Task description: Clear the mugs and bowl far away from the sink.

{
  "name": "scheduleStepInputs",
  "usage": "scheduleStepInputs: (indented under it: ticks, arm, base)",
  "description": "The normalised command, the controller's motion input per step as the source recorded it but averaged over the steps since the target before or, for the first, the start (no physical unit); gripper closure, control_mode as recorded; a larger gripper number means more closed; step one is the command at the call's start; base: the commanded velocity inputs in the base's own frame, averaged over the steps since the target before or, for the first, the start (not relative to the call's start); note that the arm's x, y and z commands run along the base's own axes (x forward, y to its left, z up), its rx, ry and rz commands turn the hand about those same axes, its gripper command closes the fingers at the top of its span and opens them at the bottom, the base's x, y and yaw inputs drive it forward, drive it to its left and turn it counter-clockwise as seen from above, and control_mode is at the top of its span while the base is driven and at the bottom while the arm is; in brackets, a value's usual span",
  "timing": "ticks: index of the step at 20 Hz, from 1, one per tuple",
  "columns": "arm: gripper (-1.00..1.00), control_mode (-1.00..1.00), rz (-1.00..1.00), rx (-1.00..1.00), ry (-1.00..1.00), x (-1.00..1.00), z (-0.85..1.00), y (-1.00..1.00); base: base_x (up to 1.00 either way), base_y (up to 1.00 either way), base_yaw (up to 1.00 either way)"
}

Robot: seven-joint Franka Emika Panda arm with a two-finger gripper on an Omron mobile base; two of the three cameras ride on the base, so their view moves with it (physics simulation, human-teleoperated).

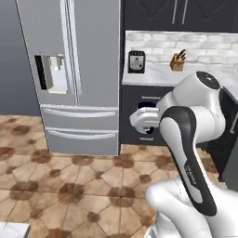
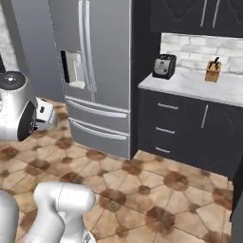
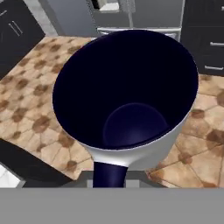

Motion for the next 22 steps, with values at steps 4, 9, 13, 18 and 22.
scheduleStepInputs:
  ticks: [4, 9, 13, 18, 22]
  arm:
    - [1.0, 1.0, 0.0, 0.0, 0.0, 0.0, 0.0, 0.0]
    - [1.0, 1.0, 0.0, 0.0, 0.0, 0.0, 0.0, 0.0]
    - [1.0, 1.0, 0.0, 0.0, 0.0, 0.0, 0.0, 0.0]
    - [1.0, 1.0, 0.0, 0.0, 0.0, 0.0, 0.0, 0.0]
    - [1.0, 1.0, 0.0, 0.0, 0.0, 0.0, 0.0, 0.0]
  base:
    - [-0.21, 0.25, 0.92]
    - [-0.18, 0.48, 0.87]
    - [-0.15, 0.69, 0.83]
    - [0.08, 0.8, 0.68]
    - [0.41, 0.59, 0.39]
